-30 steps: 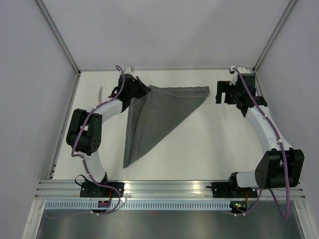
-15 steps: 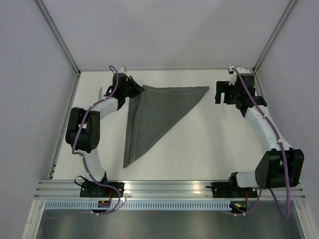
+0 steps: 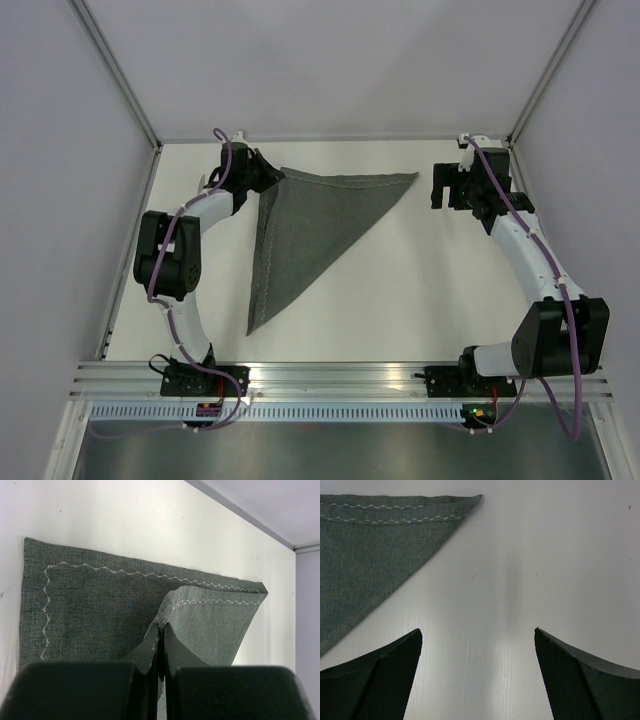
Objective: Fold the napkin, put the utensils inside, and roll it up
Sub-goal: Fold the napkin at the center of the board.
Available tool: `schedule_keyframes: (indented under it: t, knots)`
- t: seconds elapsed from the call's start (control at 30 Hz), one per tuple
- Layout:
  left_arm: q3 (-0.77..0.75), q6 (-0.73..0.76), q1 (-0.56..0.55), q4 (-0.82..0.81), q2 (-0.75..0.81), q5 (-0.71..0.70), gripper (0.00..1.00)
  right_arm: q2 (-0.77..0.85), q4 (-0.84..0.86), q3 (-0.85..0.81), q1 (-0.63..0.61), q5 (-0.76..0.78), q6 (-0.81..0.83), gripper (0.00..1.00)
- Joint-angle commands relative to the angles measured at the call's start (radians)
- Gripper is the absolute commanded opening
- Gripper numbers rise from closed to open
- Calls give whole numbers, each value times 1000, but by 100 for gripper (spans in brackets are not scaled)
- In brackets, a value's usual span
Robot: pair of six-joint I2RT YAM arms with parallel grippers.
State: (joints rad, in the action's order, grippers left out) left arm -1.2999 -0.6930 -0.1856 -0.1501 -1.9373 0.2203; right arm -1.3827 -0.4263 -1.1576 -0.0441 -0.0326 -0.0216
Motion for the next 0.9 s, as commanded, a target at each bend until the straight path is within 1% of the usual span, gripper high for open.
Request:
schedule_keyframes:
  t: [0.0,0.87]
  knots:
    - [-52,24,17,9,-12,28,2,-3,-11,-1,-5,11,3,98]
    - [-101,30,66,29,-72,57,2,-18,-11,-1,-14,19,9,98]
